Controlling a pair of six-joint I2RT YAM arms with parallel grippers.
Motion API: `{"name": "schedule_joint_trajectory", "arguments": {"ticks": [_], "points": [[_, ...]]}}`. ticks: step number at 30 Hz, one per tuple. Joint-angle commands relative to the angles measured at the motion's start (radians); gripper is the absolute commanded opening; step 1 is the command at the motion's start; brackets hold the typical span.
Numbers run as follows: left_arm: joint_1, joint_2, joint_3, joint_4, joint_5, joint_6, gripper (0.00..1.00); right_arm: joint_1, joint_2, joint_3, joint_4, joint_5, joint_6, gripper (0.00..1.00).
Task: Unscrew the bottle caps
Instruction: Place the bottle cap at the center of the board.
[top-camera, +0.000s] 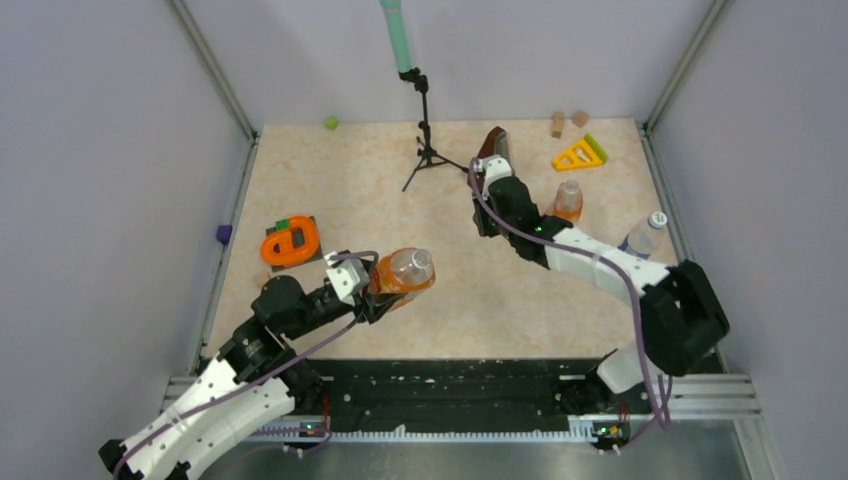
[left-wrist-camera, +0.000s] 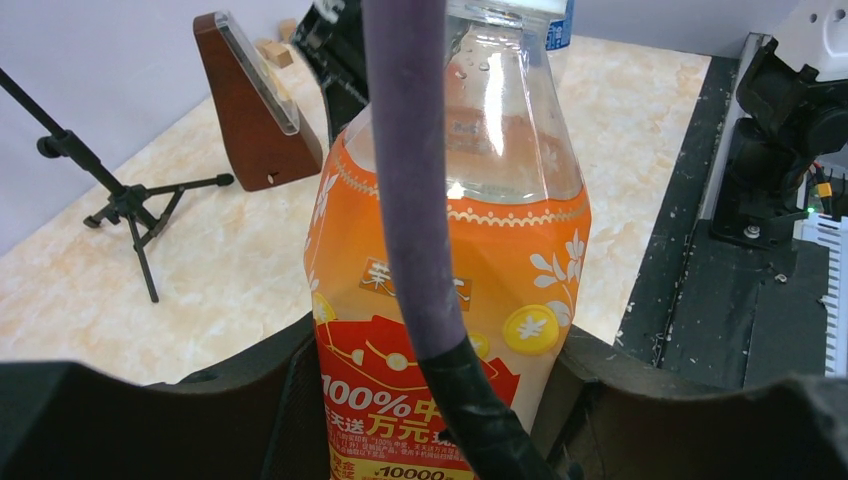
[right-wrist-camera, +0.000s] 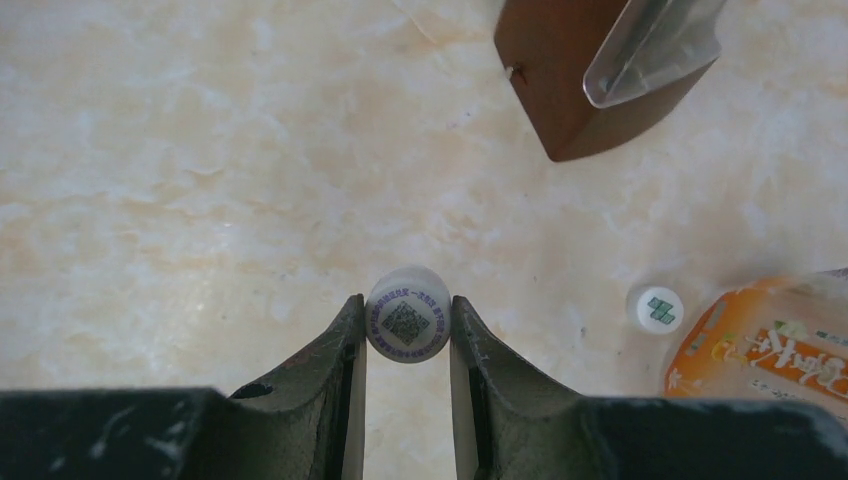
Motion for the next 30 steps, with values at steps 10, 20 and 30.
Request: {"name": "schedule_joint_trajectory", "arguments": {"ticks": [10, 20, 30], "points": [[0.005, 0.019, 0.028, 0.032, -0.155, -0.05, 0.0, -0.088, 0.303, 0.18, -0.058, 0.101, 0.157, 0.0], [0.005, -0.008, 0.004, 0.026, -0.208, -0.067, 0.0, -0.107, 0.464, 0.287, -0.105, 0.054, 0.173, 0.03], [0.005, -0.028, 0.017, -0.015, -0.273, -0.086, 0.0, -0.116, 0.501, 0.276, -0.067, 0.035, 0.208, 0.09]]}}
